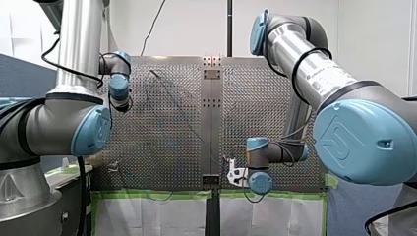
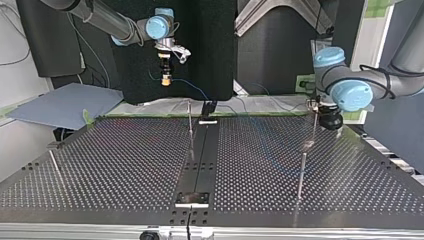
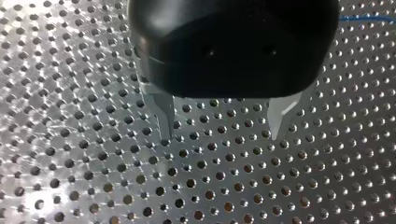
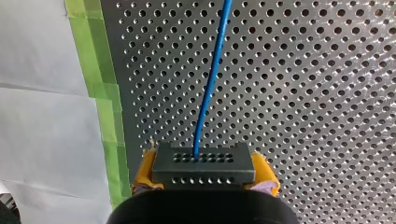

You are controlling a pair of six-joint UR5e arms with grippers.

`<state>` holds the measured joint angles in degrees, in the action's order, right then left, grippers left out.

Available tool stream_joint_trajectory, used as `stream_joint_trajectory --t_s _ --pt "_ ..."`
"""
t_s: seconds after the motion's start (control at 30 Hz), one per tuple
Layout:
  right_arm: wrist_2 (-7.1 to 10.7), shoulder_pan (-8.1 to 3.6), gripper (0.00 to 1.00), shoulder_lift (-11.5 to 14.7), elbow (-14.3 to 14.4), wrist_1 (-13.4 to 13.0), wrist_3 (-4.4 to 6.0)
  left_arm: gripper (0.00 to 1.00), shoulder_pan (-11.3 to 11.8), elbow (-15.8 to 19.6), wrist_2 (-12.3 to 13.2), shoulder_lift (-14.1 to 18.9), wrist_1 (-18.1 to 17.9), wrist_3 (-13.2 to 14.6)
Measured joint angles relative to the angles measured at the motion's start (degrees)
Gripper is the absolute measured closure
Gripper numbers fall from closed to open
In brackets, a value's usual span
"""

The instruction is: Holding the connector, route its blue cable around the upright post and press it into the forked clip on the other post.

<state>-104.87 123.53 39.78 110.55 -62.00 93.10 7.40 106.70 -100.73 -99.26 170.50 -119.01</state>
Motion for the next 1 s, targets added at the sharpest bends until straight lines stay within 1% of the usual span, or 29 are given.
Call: stream_joint_trajectory --t_s 0.17,0.33,0.47,0.67,0.87,1.0 --pt "0.10 0.00 1.00 0.0 0.0 -0.1 0.08 0.00 -0.2 0.2 0.5 2.5 2.5 1.3" --pt "0.73 0.00 1.00 0.0 0.0 -0.1 0.16 0.00 -0.3 0.2 1.0 5.1 5.0 3.7" --pt "0.86 0.00 1.00 0.0 0.0 -0.2 0.17 0.00 -0.2 0.1 1.1 6.8 6.8 4.5" --pt "0.93 -0.13 1.00 0.0 0.0 0.0 0.17 0.00 -0.3 -1.9 1.1 9.7 9.7 5.0" --pt "0.94 -0.20 1.00 0.0 0.0 0.4 0.17 0.00 -0.5 -4.8 1.7 12.6 12.6 5.9" --pt "0.89 -0.23 1.00 0.0 0.0 0.4 0.21 0.00 -0.6 -6.7 3.0 14.6 14.6 6.8"
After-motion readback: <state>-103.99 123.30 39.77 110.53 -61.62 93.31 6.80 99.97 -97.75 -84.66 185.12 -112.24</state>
